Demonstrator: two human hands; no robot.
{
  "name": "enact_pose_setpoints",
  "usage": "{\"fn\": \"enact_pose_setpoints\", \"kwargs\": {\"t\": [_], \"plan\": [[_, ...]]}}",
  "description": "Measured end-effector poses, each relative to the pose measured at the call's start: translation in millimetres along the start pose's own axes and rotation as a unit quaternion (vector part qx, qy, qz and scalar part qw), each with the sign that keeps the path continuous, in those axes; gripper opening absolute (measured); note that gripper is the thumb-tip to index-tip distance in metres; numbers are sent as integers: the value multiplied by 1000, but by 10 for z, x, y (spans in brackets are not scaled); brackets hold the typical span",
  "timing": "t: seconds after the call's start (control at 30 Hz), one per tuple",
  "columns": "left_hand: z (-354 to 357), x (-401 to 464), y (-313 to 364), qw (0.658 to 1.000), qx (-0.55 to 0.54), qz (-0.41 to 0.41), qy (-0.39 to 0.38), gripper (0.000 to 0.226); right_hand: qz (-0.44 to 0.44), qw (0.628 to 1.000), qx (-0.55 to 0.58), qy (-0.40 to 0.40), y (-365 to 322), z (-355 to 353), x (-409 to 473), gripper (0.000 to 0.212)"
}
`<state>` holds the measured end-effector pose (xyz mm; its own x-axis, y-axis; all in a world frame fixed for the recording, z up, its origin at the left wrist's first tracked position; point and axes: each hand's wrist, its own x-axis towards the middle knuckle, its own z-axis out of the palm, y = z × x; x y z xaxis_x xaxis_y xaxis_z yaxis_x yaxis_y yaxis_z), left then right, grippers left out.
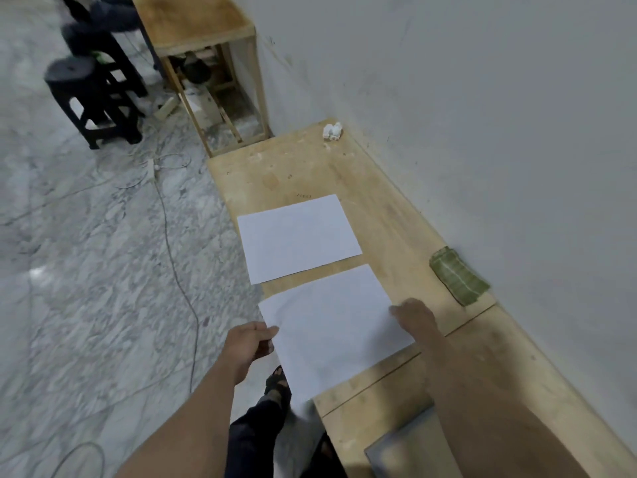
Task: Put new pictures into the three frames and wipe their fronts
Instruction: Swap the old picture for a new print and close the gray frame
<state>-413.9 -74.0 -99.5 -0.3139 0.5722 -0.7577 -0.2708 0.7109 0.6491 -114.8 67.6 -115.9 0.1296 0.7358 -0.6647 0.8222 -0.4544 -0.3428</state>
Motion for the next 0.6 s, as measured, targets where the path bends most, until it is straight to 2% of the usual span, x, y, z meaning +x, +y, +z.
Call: {"fn": "enact_pose_setpoints", "kwargs": {"t": [0.1,0.17,0.27,0.37,0.4,0.47,0.53,0.6], "plan": [[-107,-133,119,998,-36,0,-53,27,-18,986,156,-54,95,-123,-153,13],[-148,-174,177,995,-56,5,-77,27,-3,975,211,-70,130,-180,-253,10],[-163,-233,235,990,-80,12,-115,12,15,976,211,-56,164,-200,-373,19],[-144,-346,322,979,-134,-5,-154,20,26,981,180,-69,223,-187,-524,23],[-131,-384,343,973,-155,-14,-168,24,42,975,198,-93,245,-161,-567,21],[-115,-492,359,963,-192,-31,-184,25,68,962,217,-154,289,-77,-665,32],[-89,-586,323,957,-232,-39,-170,20,81,946,227,-217,323,58,-725,36],[-74,-650,231,952,-266,-40,-148,26,81,935,238,-251,352,196,-791,32]]}}
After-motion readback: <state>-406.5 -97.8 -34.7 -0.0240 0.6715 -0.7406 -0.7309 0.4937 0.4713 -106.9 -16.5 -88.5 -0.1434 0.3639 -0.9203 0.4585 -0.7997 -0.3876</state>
